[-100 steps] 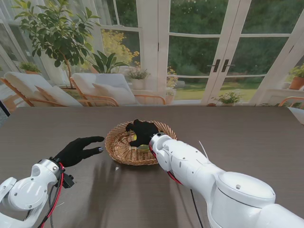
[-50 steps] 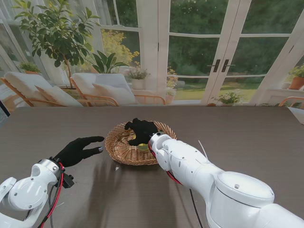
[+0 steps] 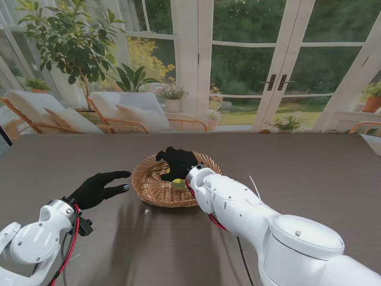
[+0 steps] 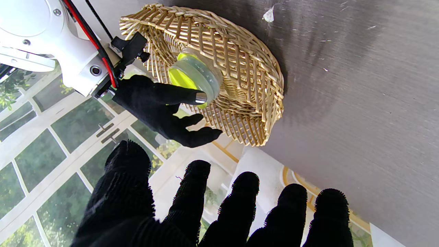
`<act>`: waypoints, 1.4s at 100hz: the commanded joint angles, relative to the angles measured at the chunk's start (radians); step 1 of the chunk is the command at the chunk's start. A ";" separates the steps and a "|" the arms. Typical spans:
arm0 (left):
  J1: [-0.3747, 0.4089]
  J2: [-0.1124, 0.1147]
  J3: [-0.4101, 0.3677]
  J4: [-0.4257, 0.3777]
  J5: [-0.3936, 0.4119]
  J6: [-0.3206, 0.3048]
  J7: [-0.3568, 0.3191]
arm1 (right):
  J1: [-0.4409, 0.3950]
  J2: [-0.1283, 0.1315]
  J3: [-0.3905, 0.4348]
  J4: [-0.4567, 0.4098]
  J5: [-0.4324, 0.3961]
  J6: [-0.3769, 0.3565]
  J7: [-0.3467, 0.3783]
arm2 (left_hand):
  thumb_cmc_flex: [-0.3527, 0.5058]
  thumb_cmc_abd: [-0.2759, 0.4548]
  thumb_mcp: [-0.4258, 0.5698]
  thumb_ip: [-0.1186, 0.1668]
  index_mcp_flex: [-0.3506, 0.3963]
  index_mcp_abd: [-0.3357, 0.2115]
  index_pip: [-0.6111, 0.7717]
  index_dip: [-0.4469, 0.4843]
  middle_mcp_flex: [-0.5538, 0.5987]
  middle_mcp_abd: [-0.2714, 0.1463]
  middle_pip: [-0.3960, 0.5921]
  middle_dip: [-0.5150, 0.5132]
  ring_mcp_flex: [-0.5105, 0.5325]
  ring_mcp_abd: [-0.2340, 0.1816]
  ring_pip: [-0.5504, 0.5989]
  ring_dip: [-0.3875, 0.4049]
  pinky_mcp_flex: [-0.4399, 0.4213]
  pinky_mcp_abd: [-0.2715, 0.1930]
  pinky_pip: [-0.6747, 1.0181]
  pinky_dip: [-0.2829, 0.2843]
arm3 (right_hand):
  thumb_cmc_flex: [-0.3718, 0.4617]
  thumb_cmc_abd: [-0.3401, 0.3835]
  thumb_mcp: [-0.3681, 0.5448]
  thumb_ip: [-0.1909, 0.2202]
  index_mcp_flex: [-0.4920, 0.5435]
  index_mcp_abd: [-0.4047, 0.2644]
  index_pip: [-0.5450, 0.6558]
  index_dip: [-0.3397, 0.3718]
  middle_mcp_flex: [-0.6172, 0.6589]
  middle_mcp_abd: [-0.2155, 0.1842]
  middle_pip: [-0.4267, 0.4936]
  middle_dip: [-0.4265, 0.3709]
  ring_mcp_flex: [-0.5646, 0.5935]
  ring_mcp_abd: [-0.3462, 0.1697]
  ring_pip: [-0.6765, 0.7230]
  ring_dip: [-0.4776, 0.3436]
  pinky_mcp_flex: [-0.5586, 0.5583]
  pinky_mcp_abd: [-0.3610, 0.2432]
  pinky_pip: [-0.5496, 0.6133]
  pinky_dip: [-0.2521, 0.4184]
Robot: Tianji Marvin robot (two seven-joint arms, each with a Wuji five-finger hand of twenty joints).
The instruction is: Stack culture dishes into a storage basket
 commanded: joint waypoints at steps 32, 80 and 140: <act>0.003 0.000 0.000 -0.006 -0.001 -0.005 -0.022 | 0.014 0.003 0.002 -0.004 -0.005 0.004 0.002 | 0.025 0.042 -0.017 0.029 0.018 0.001 0.004 0.004 0.009 0.007 0.003 0.008 0.026 0.009 0.009 0.012 0.002 0.031 0.000 0.013 | -0.016 0.031 -0.078 0.029 -0.015 0.009 0.014 0.008 0.015 -0.009 0.006 -0.014 -0.017 0.016 -0.013 -0.006 -0.595 0.012 -0.016 -0.036; -0.001 0.000 0.004 -0.003 0.002 -0.008 -0.019 | 0.019 0.065 0.039 -0.114 -0.033 0.052 0.017 | 0.025 0.042 -0.018 0.029 0.017 0.001 0.003 0.004 0.008 0.004 0.003 0.008 0.025 0.009 0.008 0.012 0.001 0.029 0.000 0.013 | -0.016 0.030 -0.082 0.030 -0.011 0.008 0.013 0.006 0.016 -0.010 0.004 -0.014 -0.019 0.009 -0.012 -0.007 -0.598 0.001 -0.012 -0.037; -0.009 -0.005 0.010 0.018 0.021 -0.055 0.020 | -0.202 0.359 0.371 -0.735 -0.128 0.151 0.096 | 0.025 0.037 -0.017 0.029 0.017 0.009 0.002 0.003 0.009 0.001 0.003 0.008 0.021 0.006 0.007 0.011 -0.005 0.030 -0.003 0.012 | 0.001 -0.051 0.008 0.020 0.216 -0.016 0.052 0.027 0.235 -0.041 -0.016 -0.016 0.109 -0.020 0.020 0.005 -0.540 -0.026 0.032 -0.048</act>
